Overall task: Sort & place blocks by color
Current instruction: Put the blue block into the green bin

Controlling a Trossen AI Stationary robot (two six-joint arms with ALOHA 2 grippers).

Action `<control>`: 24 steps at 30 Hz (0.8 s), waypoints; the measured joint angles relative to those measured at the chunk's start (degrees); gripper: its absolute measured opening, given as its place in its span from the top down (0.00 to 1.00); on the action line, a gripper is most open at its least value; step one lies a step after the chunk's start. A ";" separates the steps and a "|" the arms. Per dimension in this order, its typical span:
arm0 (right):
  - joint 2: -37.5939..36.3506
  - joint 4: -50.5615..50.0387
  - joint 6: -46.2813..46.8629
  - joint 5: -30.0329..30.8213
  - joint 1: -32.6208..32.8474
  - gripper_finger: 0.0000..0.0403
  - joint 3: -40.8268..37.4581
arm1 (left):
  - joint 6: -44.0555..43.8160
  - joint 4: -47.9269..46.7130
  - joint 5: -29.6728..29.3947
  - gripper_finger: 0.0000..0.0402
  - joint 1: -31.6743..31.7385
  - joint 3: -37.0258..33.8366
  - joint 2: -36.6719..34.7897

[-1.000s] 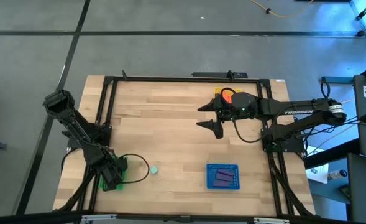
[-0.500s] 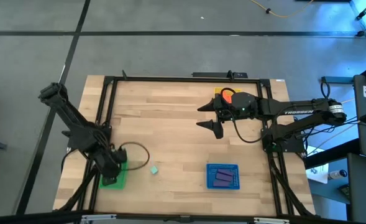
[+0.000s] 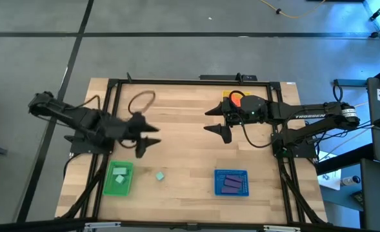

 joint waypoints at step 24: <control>0.02 2.09 -0.07 -0.07 0.00 0.17 0.00 | 10.73 48.79 6.58 0.44 8.66 -22.52 -1.35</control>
